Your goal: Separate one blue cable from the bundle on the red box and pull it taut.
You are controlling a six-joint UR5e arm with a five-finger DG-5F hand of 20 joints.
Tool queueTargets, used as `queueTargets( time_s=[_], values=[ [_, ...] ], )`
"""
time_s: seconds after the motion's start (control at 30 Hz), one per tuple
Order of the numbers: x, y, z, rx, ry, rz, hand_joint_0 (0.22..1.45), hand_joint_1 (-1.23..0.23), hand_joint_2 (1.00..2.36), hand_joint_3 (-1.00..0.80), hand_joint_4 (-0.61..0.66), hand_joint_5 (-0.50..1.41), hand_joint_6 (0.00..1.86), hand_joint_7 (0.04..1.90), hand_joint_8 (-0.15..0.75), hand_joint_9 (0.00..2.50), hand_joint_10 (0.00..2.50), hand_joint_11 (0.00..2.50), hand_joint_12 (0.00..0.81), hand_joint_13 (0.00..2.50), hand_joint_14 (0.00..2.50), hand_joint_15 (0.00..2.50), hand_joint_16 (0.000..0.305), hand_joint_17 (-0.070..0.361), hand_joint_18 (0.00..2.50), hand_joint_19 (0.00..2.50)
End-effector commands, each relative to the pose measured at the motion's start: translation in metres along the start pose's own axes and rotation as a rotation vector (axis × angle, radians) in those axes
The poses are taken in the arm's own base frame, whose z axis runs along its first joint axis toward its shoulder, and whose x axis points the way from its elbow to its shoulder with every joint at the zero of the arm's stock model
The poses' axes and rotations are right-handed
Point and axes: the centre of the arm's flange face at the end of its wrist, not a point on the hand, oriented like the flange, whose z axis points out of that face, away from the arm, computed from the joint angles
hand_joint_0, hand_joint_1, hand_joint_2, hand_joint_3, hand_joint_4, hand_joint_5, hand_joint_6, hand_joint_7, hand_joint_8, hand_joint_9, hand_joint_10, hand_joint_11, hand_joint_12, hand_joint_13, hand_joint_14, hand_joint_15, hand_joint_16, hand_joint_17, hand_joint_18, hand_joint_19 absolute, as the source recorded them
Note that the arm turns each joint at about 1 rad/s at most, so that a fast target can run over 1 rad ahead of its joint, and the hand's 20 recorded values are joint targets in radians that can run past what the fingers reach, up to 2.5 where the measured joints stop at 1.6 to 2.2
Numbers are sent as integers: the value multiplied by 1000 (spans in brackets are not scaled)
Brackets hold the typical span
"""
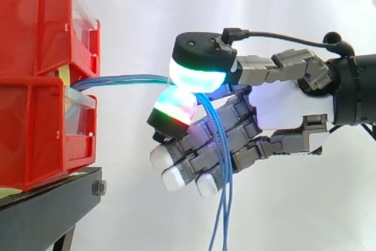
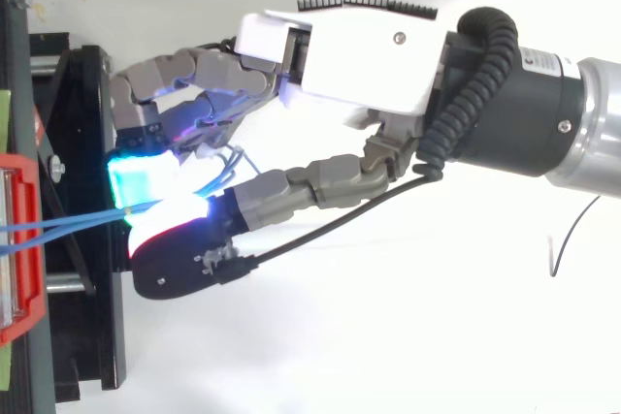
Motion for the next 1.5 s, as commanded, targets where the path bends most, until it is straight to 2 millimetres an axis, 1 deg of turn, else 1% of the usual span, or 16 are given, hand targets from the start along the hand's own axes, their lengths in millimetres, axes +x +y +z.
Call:
queueTargets(
  time_s=[0.0, 0.1, 0.3, 0.37, 0.43, 0.73, 0.9, 1.0, 1.07, 1.17, 1.2, 1.37, 1.47],
  values=[
    [-1, -1, 0, 3, -8, -1, 555, -798, 1004, -427, 251, -72, 523, 1424, 339, 871, 10, 409, 407, 726, 10, 332, 55, 125, 686, 609],
    [-3, -1, 0, 7, -28, 0, 540, -750, 1000, -500, 261, -62, 517, 1436, 349, 896, 10, 399, 414, 742, 10, 334, 56, 127, 703, 597],
    [-3, -1, 0, 10, -40, 0, 536, -617, 1000, -500, 290, -35, 500, 1466, 365, 983, 11, 414, 415, 780, 10, 336, 57, 128, 741, 595],
    [-3, 0, 0, 9, -40, 0, 530, -563, 1000, -500, 319, -28, 501, 1444, 374, 1032, 11, 412, 419, 806, 10, 332, 57, 129, 766, 598],
    [-3, 0, 0, 9, -40, 0, 526, -541, 1000, -500, 335, -22, 501, 1430, 373, 1055, 10, 397, 424, 834, 10, 335, 58, 130, 784, 602],
    [-2, -1, 0, 9, -40, 0, 527, -534, 1000, -500, 365, -7, 502, 1383, 375, 1134, 12, 385, 429, 878, 10, 332, 58, 130, 832, 602],
    [-4, -1, 1, 9, -70, 3, 575, -564, 1000, -500, 352, 0, 503, 1380, 361, 1189, 11, 397, 418, 902, 11, 338, 55, 124, 842, 619],
    [-5, 0, 1, 6, -92, 7, 604, -585, 1000, -500, 338, -4, 503, 1378, 366, 1183, 11, 410, 414, 905, 11, 343, 54, 122, 841, 614],
    [-5, 1, 2, 2, -106, 8, 610, -626, 1006, -426, 339, -11, 503, 1386, 366, 1166, 11, 412, 413, 902, 11, 345, 54, 123, 839, 608],
    [-4, 1, 2, 3, -117, 10, 606, -639, 1008, -389, 337, -18, 503, 1394, 367, 1143, 13, 415, 413, 894, 11, 349, 54, 123, 836, 607],
    [-4, -2, 3, 6, -129, 7, 607, -643, 1008, -384, 320, -21, 503, 1395, 366, 1132, 13, 412, 412, 887, 11, 348, 55, 123, 830, 609],
    [-1, -6, 5, 8, -159, -12, 605, -677, 1009, -380, 293, -35, 502, 1386, 363, 1101, 13, 418, 411, 874, 11, 350, 55, 123, 820, 611],
    [5, -10, 7, 1, -158, -21, 581, -702, 1004, -440, 284, -39, 502, 1375, 364, 1082, 11, 414, 413, 866, 11, 350, 55, 125, 817, 623]
  ],
)
